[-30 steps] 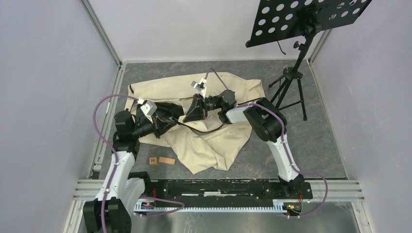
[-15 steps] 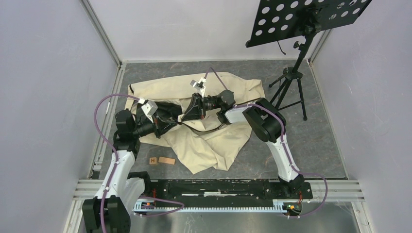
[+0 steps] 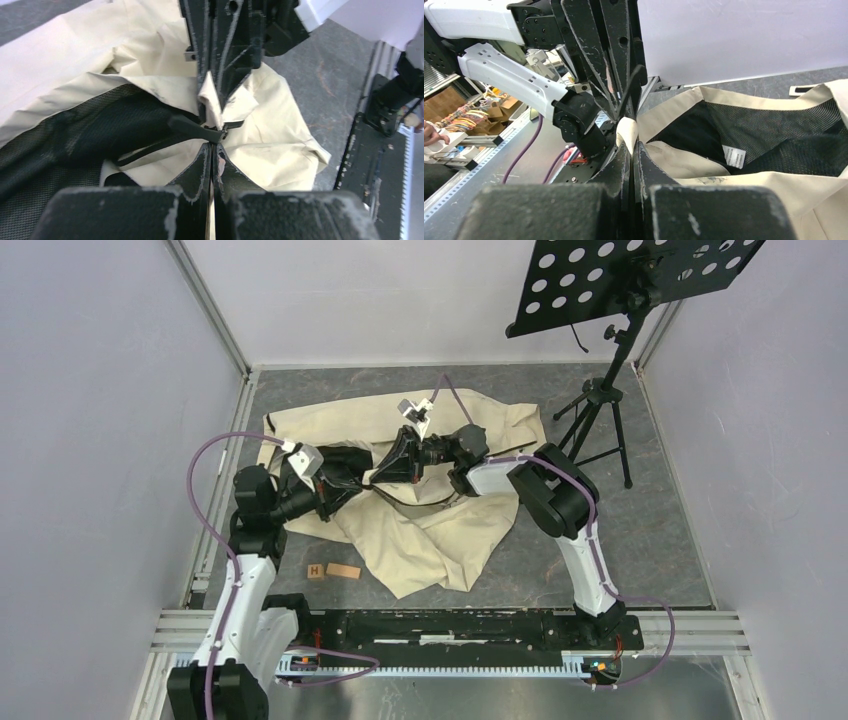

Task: Zip up the jacket

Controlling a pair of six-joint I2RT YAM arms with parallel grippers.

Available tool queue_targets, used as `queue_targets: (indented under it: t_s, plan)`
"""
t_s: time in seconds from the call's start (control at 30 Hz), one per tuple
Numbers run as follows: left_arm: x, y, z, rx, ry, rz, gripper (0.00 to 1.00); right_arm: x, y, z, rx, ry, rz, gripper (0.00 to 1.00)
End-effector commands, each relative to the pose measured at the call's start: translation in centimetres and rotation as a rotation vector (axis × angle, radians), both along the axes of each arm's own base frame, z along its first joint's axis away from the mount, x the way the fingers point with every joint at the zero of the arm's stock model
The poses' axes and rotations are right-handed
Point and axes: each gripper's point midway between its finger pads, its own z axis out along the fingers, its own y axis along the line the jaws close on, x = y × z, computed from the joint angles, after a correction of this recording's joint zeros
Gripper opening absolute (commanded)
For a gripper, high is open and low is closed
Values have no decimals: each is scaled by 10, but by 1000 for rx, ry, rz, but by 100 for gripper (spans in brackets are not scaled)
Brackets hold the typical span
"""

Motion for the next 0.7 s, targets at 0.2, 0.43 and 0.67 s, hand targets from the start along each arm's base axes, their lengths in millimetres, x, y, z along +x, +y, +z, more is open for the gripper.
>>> queue_targets:
  t_s: [0.2,0.43,0.67]
  plan:
    - [15,21,2,103,-28,177,9,-19,5,69,210,-179,-38,0]
    - [9,24,18,85,-41,218,49,-8,9,67,208,-150,-65,0]
    - [-3,31,32,83,-81,286,100,-3,12,67,205,-147,-72,0]
